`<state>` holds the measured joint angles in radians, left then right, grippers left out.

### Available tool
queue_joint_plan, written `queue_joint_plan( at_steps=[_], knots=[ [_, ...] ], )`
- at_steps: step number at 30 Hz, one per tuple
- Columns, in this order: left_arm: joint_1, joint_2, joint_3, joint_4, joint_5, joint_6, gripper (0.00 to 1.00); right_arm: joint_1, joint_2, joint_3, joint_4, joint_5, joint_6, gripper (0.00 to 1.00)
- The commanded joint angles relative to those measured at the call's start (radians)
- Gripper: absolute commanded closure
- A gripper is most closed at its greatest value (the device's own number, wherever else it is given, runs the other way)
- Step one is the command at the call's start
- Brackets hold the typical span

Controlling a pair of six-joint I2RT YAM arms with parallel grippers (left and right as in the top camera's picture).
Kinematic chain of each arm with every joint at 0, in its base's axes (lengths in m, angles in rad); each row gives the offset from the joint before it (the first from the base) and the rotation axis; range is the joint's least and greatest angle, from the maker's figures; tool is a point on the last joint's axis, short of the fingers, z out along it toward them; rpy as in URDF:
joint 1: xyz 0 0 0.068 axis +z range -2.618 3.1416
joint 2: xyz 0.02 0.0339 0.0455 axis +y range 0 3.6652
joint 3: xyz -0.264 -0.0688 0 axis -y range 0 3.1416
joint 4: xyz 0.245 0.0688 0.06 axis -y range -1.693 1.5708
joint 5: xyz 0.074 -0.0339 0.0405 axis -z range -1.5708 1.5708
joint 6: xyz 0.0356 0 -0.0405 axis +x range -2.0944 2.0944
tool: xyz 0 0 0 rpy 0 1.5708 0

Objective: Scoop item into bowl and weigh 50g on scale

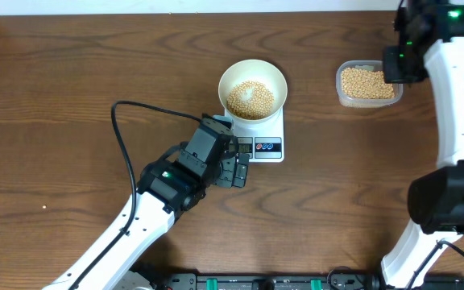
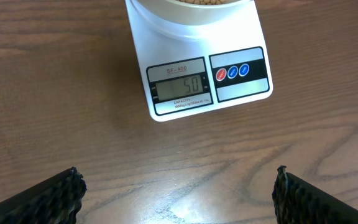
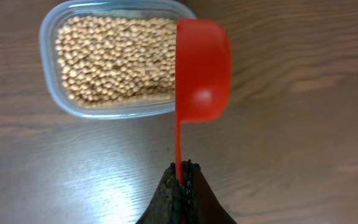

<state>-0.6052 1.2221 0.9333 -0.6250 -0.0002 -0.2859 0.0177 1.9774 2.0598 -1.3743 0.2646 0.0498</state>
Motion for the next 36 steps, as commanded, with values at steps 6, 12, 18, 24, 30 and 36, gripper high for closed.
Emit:
queue_joint_plan(
  at_steps=[6,12,18,24,30,36],
  knots=[
    [0.000,-0.001,-0.008,-0.003,-0.012,-0.001,0.01,0.034,-0.004,0.004,0.005,0.173,0.268,0.99],
    [0.000,-0.001,-0.008,-0.003,-0.012,-0.001,0.02,-0.034,-0.002,-0.035,0.107,-0.215,0.262,0.99],
    [0.000,-0.001,-0.008,-0.003,-0.012,-0.001,0.02,-0.127,-0.002,-0.155,0.216,-0.496,0.263,0.99],
    [0.000,-0.001,-0.008,-0.003,-0.012,0.000,0.02,-0.243,-0.002,-0.329,0.387,-0.784,0.264,0.99],
    [0.000,-0.001,-0.008,-0.003,-0.012,-0.001,0.02,-0.307,-0.002,-0.449,0.440,-0.887,0.244,0.79],
    [0.000,-0.001,-0.008,-0.003,-0.012,-0.001,0.02,-0.338,-0.003,-0.499,0.399,-0.915,0.179,0.52]
  ],
)
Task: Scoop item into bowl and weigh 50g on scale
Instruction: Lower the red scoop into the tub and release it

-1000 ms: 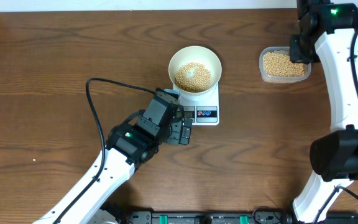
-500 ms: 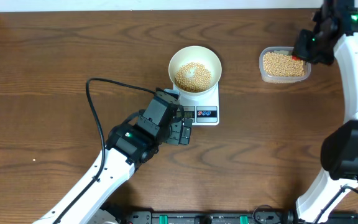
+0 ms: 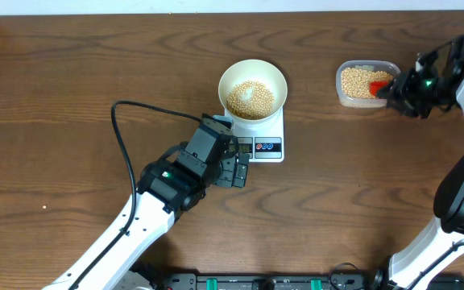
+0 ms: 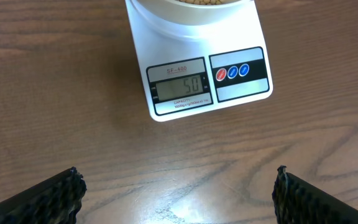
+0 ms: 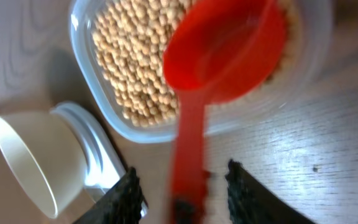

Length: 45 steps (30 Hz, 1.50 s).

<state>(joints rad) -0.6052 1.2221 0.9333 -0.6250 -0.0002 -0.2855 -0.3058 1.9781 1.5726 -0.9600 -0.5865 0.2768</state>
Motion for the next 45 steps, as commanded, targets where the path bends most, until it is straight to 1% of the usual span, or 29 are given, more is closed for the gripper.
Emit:
queue_joint_plan(
  at_steps=[1,4,5,8,9,11,13,18,19,21,24,29,32,36,41,43,45],
  knots=[
    [0.000,-0.001,-0.008,-0.003,-0.012,-0.001,0.02,-0.019,-0.005,-0.011,-0.021,-0.064,-0.050,0.48],
    [0.000,-0.001,-0.008,-0.003,-0.012,-0.001,0.02,-0.034,-0.030,-0.011,-0.024,-0.082,-0.069,0.38],
    [0.000,-0.001,-0.008,-0.003,-0.012,-0.001,0.02,-0.037,-0.046,-0.011,-0.025,-0.084,-0.073,0.33],
    [0.000,-0.001,-0.008,-0.003,-0.012,-0.001,0.02,-0.043,-0.107,-0.011,-0.028,-0.082,-0.080,0.06],
    [0.000,-0.001,-0.008,-0.003,-0.012,-0.001,0.02,-0.042,-0.134,-0.011,-0.029,-0.082,-0.081,0.01],
    [0.000,-0.001,-0.008,-0.003,-0.012,-0.001,0.02,-0.039,-0.193,-0.011,-0.039,-0.082,-0.093,0.01],
    [0.000,-0.001,-0.008,-0.003,-0.012,-0.001,0.02,-0.032,-0.260,-0.011,-0.057,-0.082,-0.136,0.01],
    [0.000,-0.001,-0.008,-0.003,-0.012,-0.001,0.02,0.010,-0.450,-0.011,-0.152,-0.072,-0.361,0.01],
    [0.000,-0.001,-0.008,-0.003,-0.012,-0.001,0.02,0.020,-0.485,-0.011,-0.179,-0.048,-0.384,0.01],
    [0.000,-0.001,-0.008,-0.003,-0.012,-0.001,0.02,0.036,-0.552,-0.011,-0.229,0.036,-0.383,0.01],
    [0.000,-0.001,-0.008,-0.003,-0.012,-0.001,0.02,0.046,-0.628,-0.011,-0.306,0.093,-0.383,0.01],
    [0.000,-0.001,-0.008,-0.003,-0.012,-0.001,0.02,0.045,-0.714,-0.010,-0.350,0.166,-0.386,0.01],
    [0.000,-0.001,-0.008,-0.003,-0.012,-0.001,0.01,0.044,-0.771,-0.010,-0.386,0.171,-0.480,0.01],
    [0.000,-0.001,-0.008,-0.003,-0.012,-0.001,0.02,0.046,-0.859,-0.010,-0.423,0.169,-0.502,0.01],
    [0.000,-0.001,-0.008,-0.003,-0.012,-0.001,0.02,0.047,-0.947,-0.016,-0.411,0.162,-0.502,0.01],
    [0.000,-0.001,-0.008,-0.003,-0.012,-0.001,0.02,0.049,-0.972,-0.034,-0.374,0.170,-0.502,0.01],
    [0.000,-0.001,-0.008,-0.003,-0.012,-0.001,0.02,0.056,-1.015,-0.080,-0.294,0.170,-0.502,0.01]
  ],
)
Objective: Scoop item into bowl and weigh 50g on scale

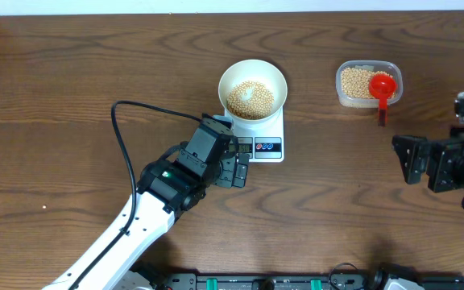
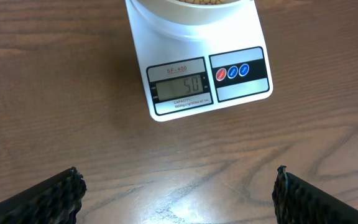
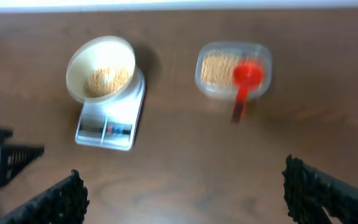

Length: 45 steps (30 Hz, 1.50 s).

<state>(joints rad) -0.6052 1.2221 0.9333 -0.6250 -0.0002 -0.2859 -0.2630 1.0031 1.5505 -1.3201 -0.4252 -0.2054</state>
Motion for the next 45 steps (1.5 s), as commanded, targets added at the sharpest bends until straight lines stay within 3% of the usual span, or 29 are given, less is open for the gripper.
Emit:
queue_joint_plan(
  at_steps=[1,13,20,34,45],
  knots=[
    [0.000,-0.001,-0.008,-0.003,-0.012,0.000,0.02,0.019,-0.064,-0.090,0.111,0.010,-0.021,0.01],
    [0.000,-0.001,-0.008,-0.003,-0.012,-0.001,0.02,0.126,-0.449,-0.740,0.773,0.159,-0.020,0.01],
    [0.000,-0.001,-0.008,-0.003,-0.012,0.000,0.01,0.150,-0.657,-1.069,1.021,0.215,-0.021,0.01],
    [0.000,-0.001,-0.008,-0.003,-0.012,0.000,0.02,0.193,-0.922,-1.467,1.310,0.243,-0.021,0.01],
    [0.000,-0.001,-0.008,-0.003,-0.012,0.000,0.02,0.204,-0.998,-1.545,1.320,0.252,-0.021,0.01]
  ],
)
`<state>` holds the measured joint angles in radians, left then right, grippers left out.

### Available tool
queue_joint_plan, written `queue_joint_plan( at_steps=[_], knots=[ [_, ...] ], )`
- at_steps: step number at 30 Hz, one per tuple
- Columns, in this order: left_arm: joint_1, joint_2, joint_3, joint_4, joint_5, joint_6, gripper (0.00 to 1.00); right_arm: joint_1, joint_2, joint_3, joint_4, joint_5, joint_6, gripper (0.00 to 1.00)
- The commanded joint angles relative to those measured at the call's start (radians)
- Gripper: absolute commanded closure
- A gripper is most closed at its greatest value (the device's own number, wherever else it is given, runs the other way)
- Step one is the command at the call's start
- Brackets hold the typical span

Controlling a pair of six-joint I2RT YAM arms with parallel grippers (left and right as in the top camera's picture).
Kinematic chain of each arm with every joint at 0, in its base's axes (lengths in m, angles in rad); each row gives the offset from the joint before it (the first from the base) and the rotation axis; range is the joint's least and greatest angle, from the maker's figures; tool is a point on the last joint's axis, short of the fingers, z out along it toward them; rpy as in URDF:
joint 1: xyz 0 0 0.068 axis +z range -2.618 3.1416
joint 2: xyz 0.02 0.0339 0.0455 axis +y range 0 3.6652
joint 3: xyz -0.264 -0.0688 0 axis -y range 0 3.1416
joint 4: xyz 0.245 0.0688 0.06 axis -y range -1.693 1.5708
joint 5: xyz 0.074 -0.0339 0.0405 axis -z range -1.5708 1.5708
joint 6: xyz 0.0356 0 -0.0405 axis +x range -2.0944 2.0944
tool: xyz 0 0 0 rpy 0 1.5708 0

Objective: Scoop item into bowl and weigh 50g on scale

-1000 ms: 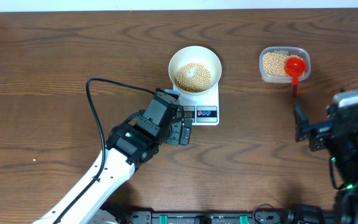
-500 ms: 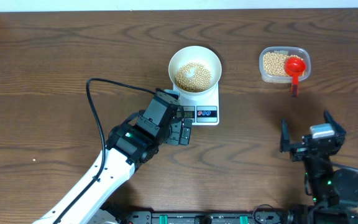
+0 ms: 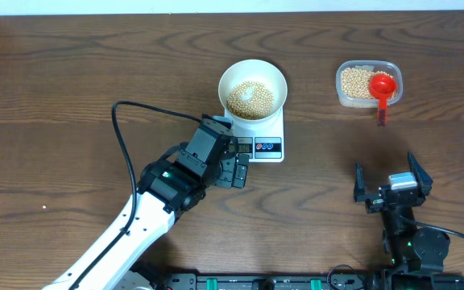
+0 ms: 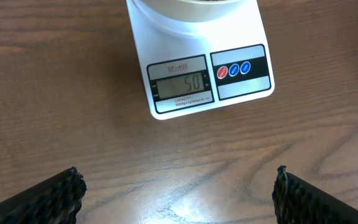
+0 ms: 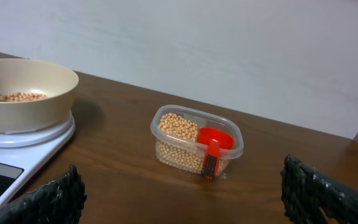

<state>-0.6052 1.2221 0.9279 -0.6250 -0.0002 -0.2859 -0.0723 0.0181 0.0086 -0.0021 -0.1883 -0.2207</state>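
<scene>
A cream bowl (image 3: 252, 89) of beans sits on the white scale (image 3: 262, 138); the display (image 4: 178, 86) reads 50. The clear tub (image 3: 368, 84) of beans is at the back right, with the red scoop (image 3: 383, 87) resting in it, handle over the near rim. The scoop (image 5: 212, 147) also shows in the right wrist view, lying in the tub (image 5: 196, 138). My left gripper (image 3: 236, 168) is open just in front of the scale. My right gripper (image 3: 393, 184) is open, low near the front right, facing the tub.
The table's back edge meets a white wall (image 5: 229, 50). A black cable (image 3: 127, 121) loops from the left arm over the table to the left of the scale.
My right arm has drawn back from the right edge to the front right of the table, its open gripper now low and facing the tub. The scoop, bowl, scale and left gripper are unchanged.
My right gripper was shut on the red scoop's handle beside the tub, with the scale reading 50. Then it was open with the scoop over the beans. Later the scoop lay in the tub with the gripper away at the right edge, now at the front right.
</scene>
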Motion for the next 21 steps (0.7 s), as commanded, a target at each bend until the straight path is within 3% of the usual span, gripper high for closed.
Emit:
queue_joint_plan(
  at_steps=[1,21],
  knots=[
    [0.000,0.000,-0.003,-0.003,-0.012,-0.001,0.02,0.019,-0.013,-0.003,-0.003,0.023,-0.005,0.01],
    [0.000,-0.001,-0.003,-0.003,-0.012,-0.001,0.02,0.029,-0.013,-0.003,-0.062,0.048,-0.004,0.01]
  ],
)
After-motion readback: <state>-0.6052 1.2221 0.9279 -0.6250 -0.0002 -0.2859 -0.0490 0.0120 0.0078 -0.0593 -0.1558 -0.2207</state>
